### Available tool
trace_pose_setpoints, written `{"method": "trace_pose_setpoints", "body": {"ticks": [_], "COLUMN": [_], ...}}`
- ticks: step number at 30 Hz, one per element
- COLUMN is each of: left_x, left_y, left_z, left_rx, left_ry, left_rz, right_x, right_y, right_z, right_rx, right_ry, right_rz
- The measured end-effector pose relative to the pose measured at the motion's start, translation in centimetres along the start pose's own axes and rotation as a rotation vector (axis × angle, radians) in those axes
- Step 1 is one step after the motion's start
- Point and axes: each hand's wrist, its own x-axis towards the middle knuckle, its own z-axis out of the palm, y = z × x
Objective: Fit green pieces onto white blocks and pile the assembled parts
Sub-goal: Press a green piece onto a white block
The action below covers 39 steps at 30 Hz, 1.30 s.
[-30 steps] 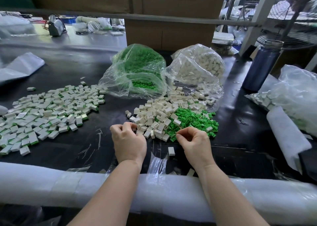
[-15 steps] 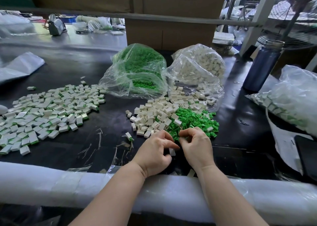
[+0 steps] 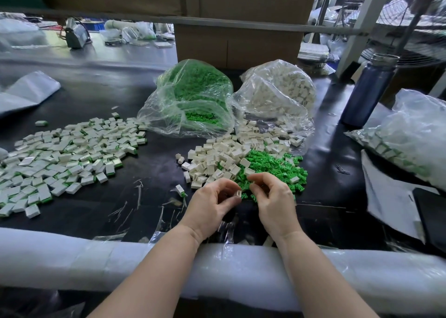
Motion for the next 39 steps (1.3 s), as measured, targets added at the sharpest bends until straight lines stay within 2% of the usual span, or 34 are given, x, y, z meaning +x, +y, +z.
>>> {"method": "trace_pose_setpoints", "body": {"ticks": [3,12,18,23,39], "left_x": [0.02,0.15,0.30,0.20,0.13], "left_y": [0.01,-0.32,-0.19,-0.05,0.03], "left_z": [-0.06,-0.12,-0.25,-0.23,-0.33], "left_rx": [-0.021,-0.094,-0.289,-0.378,-0.268], "left_ry": [-0.004,0.029,0.065,0.012,-0.046], "left_rz": [-0.010,-0.031,-0.080,-0.106,-0.078], "right_x": [-0.07,-0.09,0.09,0.09,-0.16], "right_y": [-0.32,-0.36,-0.42,-0.49,-0.71], "right_z": [0.10,-0.11,-0.24,-0.35,-0.40], "right_rx": [0.110,0.309,0.446,0.507,0.377], "right_ry": [-0.064,-0.102,-0.083,-0.117,-0.124], "right_rz": [0.003,0.059,0.138,0.150,0.161]}}
